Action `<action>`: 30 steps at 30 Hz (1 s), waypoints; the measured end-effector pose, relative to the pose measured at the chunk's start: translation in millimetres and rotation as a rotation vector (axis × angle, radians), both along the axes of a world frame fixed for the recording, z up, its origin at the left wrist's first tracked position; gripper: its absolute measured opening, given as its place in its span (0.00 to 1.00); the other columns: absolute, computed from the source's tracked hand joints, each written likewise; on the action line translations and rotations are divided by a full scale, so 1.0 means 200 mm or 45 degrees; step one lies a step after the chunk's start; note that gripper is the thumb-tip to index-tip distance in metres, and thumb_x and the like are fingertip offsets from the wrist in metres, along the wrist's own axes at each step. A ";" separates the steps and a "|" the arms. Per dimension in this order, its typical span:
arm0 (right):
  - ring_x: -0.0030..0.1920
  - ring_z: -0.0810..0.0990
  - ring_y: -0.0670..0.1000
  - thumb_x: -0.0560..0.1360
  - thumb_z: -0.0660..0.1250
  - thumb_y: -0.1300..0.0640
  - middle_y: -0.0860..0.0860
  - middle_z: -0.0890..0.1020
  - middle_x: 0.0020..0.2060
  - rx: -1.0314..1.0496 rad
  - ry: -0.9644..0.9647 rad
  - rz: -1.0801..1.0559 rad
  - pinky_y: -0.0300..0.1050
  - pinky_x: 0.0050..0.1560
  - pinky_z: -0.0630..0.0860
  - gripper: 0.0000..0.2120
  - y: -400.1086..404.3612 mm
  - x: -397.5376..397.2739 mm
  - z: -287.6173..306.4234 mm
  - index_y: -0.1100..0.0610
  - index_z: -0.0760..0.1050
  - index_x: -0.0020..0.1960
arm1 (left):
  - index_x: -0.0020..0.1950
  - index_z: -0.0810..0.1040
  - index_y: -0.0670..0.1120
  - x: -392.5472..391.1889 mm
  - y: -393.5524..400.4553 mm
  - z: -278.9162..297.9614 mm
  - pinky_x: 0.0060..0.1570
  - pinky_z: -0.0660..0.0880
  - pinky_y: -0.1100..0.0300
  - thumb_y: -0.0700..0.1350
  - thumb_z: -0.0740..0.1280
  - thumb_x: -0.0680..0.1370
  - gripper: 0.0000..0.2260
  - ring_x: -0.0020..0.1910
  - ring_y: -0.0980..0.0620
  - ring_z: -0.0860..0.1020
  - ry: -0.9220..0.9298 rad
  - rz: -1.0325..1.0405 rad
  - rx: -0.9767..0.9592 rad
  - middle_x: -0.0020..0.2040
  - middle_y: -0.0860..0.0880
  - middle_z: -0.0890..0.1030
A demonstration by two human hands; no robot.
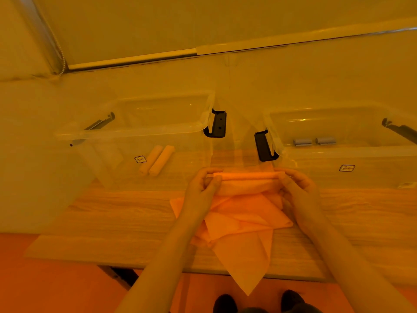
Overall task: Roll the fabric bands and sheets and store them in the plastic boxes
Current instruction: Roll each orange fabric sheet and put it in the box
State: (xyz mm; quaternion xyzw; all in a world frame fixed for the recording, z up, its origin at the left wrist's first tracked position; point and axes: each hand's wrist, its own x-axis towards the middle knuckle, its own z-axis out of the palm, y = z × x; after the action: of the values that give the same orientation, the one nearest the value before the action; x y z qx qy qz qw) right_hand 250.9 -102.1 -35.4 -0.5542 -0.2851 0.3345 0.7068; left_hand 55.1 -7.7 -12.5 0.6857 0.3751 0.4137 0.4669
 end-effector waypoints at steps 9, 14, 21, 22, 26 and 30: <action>0.48 0.80 0.48 0.74 0.69 0.57 0.45 0.80 0.48 -0.083 -0.020 0.060 0.47 0.39 0.80 0.11 -0.04 -0.01 0.07 0.47 0.78 0.55 | 0.52 0.80 0.47 -0.07 0.02 0.09 0.44 0.76 0.54 0.47 0.65 0.79 0.07 0.44 0.49 0.79 0.065 -0.055 -0.045 0.45 0.47 0.80; 0.46 0.81 0.47 0.73 0.69 0.59 0.46 0.81 0.48 -0.102 -0.039 0.095 0.43 0.37 0.79 0.11 -0.06 -0.03 0.07 0.47 0.77 0.53 | 0.51 0.82 0.52 -0.12 -0.03 0.03 0.45 0.79 0.51 0.42 0.67 0.78 0.06 0.48 0.48 0.81 -0.104 -0.041 -0.167 0.49 0.47 0.82; 0.49 0.82 0.53 0.74 0.70 0.55 0.52 0.84 0.46 -0.106 -0.206 0.127 0.47 0.43 0.81 0.12 -0.08 -0.09 0.01 0.51 0.79 0.57 | 0.52 0.82 0.55 -0.17 -0.09 -0.09 0.43 0.77 0.55 0.44 0.69 0.75 0.08 0.50 0.49 0.80 -0.295 0.073 -0.359 0.51 0.48 0.83; 0.48 0.82 0.53 0.74 0.70 0.55 0.52 0.84 0.44 -0.094 -0.203 0.121 0.45 0.41 0.80 0.12 -0.07 -0.10 0.01 0.51 0.80 0.56 | 0.52 0.83 0.55 -0.17 -0.09 -0.10 0.43 0.76 0.54 0.46 0.70 0.75 0.08 0.49 0.49 0.80 -0.306 0.079 -0.359 0.51 0.48 0.83; 0.49 0.81 0.50 0.74 0.69 0.54 0.49 0.83 0.48 -0.063 -0.161 0.085 0.45 0.42 0.79 0.07 -0.07 -0.10 0.00 0.49 0.81 0.51 | 0.47 0.84 0.55 -0.15 -0.10 -0.11 0.36 0.73 0.62 0.46 0.69 0.76 0.05 0.41 0.56 0.78 -0.344 0.107 -0.326 0.42 0.53 0.83; 0.50 0.83 0.53 0.73 0.71 0.57 0.51 0.84 0.46 -0.047 -0.133 0.060 0.51 0.47 0.82 0.08 -0.07 -0.09 -0.01 0.49 0.81 0.51 | 0.54 0.81 0.54 -0.15 -0.09 -0.11 0.40 0.77 0.62 0.44 0.69 0.76 0.09 0.45 0.56 0.81 -0.302 0.071 -0.300 0.48 0.52 0.84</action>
State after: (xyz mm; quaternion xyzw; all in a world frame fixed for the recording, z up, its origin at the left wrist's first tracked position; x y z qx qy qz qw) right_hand 232.0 -115.9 -36.8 -0.5771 -0.3284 0.3268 0.6725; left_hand 24.5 -26.3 -35.0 0.5618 0.3823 0.4577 0.5733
